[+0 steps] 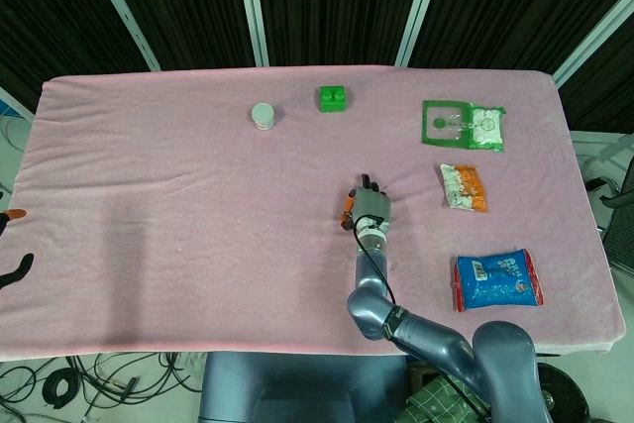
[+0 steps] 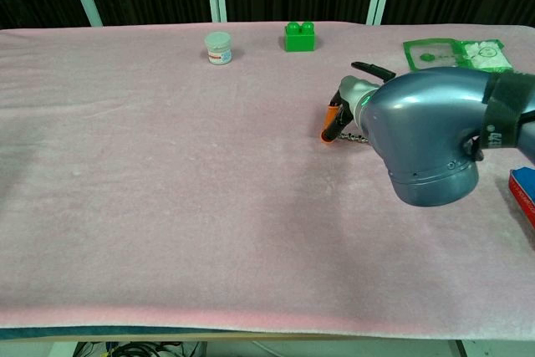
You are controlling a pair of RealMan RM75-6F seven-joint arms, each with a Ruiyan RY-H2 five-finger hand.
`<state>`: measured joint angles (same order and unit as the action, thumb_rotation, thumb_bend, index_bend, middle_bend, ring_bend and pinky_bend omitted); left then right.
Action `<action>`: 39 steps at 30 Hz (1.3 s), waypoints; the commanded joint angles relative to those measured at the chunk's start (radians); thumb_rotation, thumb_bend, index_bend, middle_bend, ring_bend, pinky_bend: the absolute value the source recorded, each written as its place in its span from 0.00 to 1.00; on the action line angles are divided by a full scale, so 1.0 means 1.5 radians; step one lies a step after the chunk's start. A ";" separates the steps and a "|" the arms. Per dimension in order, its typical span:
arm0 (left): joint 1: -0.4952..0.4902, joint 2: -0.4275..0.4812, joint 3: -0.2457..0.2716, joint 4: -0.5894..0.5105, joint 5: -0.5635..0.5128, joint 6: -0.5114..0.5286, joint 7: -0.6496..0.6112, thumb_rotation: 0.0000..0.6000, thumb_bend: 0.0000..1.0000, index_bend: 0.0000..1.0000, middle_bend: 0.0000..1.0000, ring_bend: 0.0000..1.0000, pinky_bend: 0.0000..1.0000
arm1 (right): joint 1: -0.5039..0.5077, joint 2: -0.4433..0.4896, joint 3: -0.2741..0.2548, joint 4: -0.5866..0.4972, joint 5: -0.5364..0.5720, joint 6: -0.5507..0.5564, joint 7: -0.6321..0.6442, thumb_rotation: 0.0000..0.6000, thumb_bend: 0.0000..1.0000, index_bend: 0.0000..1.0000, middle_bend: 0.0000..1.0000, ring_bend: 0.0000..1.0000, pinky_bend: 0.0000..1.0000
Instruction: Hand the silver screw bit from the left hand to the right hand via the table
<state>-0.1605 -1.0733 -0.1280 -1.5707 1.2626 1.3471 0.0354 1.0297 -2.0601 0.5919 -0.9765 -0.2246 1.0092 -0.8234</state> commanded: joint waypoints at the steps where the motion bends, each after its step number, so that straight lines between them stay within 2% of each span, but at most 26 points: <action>1: 0.000 0.000 0.000 0.000 -0.001 -0.001 0.000 1.00 0.31 0.27 0.03 0.00 0.00 | 0.000 0.000 0.000 0.000 0.001 0.000 0.000 1.00 0.34 0.54 0.02 0.08 0.21; 29: 0.001 -0.001 -0.002 0.000 -0.001 0.003 0.001 1.00 0.31 0.28 0.03 0.00 0.00 | 0.001 0.003 -0.006 0.006 0.017 -0.005 -0.015 1.00 0.32 0.54 0.02 0.09 0.21; 39: 0.001 -0.001 -0.002 -0.001 -0.002 0.003 0.000 1.00 0.31 0.28 0.03 0.00 0.00 | 0.000 0.004 -0.003 0.005 0.018 -0.006 -0.011 1.00 0.34 0.61 0.03 0.09 0.21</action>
<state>-0.1587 -1.0748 -0.1314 -1.5720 1.2595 1.3521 0.0357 1.0308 -2.0541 0.5858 -0.9684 -0.1977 1.0010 -0.8411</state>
